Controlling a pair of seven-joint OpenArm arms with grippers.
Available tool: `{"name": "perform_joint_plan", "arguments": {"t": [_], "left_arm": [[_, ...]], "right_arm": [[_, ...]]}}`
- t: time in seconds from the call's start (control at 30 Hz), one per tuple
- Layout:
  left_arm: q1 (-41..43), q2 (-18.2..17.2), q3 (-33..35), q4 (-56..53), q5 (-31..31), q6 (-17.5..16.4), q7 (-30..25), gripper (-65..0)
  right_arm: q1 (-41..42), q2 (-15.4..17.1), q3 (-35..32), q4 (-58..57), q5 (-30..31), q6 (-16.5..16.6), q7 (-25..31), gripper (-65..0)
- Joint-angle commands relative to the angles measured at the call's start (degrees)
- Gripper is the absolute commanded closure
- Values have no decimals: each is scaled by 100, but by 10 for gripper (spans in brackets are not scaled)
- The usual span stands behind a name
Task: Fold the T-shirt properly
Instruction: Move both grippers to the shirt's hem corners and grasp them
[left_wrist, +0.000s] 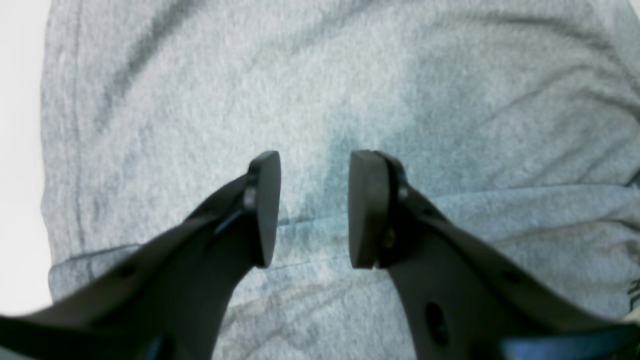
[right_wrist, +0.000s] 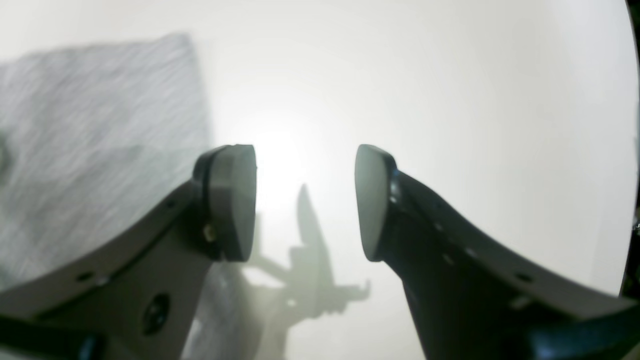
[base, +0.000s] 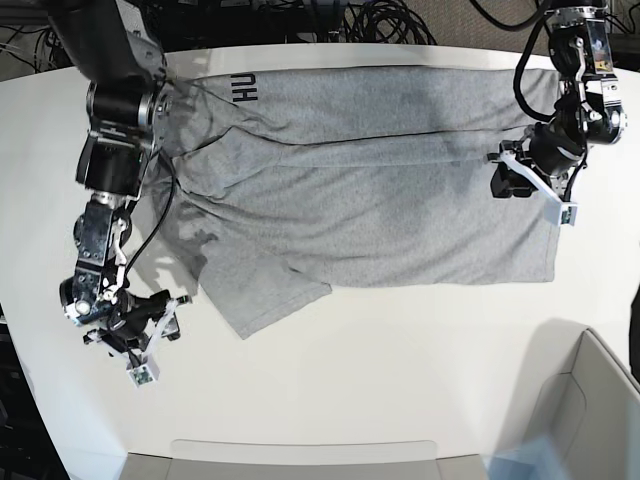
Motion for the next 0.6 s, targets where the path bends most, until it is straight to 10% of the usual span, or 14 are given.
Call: {"name": "perform_joint_plan", "arguments": {"t": [0.0, 0.3, 0.57], "left_arm": [[-39, -87, -35, 94, -54, -20, -97, -236], [-39, 160, -27, 94, -63, -20, -97, -236], [-74, 195, -27, 6, -63, -29, -97, -236]], "right_arm": [[269, -1, -8, -361, 49, 19, 349, -317], [937, 122, -8, -3570, 49, -8, 2653, -317], [928, 69, -61, -4466, 23, -8, 3127, -317]]}}
